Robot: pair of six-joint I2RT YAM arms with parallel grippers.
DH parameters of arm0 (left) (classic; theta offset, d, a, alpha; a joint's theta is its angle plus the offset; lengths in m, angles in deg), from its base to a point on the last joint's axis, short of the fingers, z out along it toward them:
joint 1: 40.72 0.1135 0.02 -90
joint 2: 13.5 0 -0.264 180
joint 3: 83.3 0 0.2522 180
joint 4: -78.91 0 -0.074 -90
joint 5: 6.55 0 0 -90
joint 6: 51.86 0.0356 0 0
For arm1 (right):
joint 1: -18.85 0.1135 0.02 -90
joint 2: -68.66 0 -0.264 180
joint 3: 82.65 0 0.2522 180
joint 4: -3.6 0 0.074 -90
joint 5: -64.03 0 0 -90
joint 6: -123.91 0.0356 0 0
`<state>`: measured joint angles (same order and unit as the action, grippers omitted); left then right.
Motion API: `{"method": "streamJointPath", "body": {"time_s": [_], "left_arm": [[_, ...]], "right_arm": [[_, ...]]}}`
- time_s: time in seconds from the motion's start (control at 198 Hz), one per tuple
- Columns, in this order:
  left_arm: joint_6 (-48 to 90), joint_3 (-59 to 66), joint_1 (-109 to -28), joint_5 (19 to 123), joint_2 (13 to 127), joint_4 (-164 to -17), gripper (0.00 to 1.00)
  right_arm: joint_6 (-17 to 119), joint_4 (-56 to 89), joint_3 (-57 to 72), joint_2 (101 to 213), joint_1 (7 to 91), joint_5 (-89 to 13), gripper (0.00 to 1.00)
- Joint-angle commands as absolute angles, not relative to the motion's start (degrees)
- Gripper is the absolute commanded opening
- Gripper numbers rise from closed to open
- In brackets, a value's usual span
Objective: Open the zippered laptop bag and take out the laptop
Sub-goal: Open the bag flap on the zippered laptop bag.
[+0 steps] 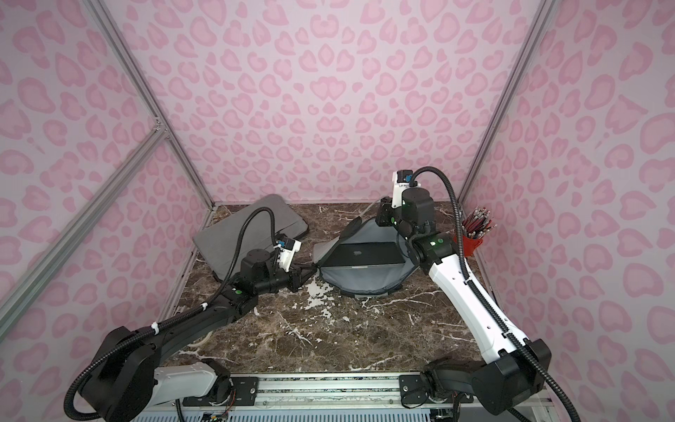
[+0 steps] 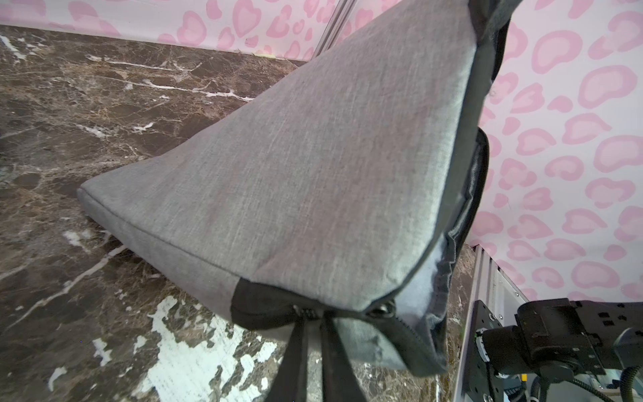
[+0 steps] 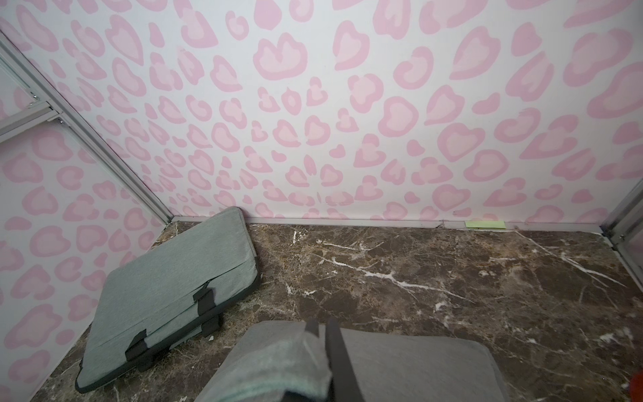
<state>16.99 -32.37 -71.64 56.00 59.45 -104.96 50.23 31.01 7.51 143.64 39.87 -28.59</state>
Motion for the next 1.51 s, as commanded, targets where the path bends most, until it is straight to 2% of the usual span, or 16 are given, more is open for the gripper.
{"method": "streamJointPath", "body": {"time_s": [0.0,0.585,0.928,1.049,1.099,1.508], "left_arm": [[17.2,-31.7,-71.7,55.1,59.3,-107.7,0.01],[18.6,-37.2,-70.7,58.7,52.2,-104.2,0.01],[19.8,-34.4,-70.3,59.8,52.2,-101.3,0.01],[20.9,-32.8,-70.3,58.2,54.0,-102.1,0.2],[21.3,-32.1,-70.3,57.6,54.7,-102.1,0.24],[23.5,-29.8,-71.3,55.3,57.4,-100.5,0.25]], "right_arm": [[51.0,26.6,8.2,143.2,40.0,-28.4,0.0],[50.9,26.6,8.6,143.9,39.9,-27.7,0.0],[51.0,26.6,8.6,143.6,39.9,-28.0,0.0],[51.0,26.7,8.6,143.6,40.0,-28.1,0.0],[51.1,26.8,8.6,143.6,40.0,-28.1,0.0],[51.4,26.7,8.6,143.9,40.0,-28.2,0.0]]}}
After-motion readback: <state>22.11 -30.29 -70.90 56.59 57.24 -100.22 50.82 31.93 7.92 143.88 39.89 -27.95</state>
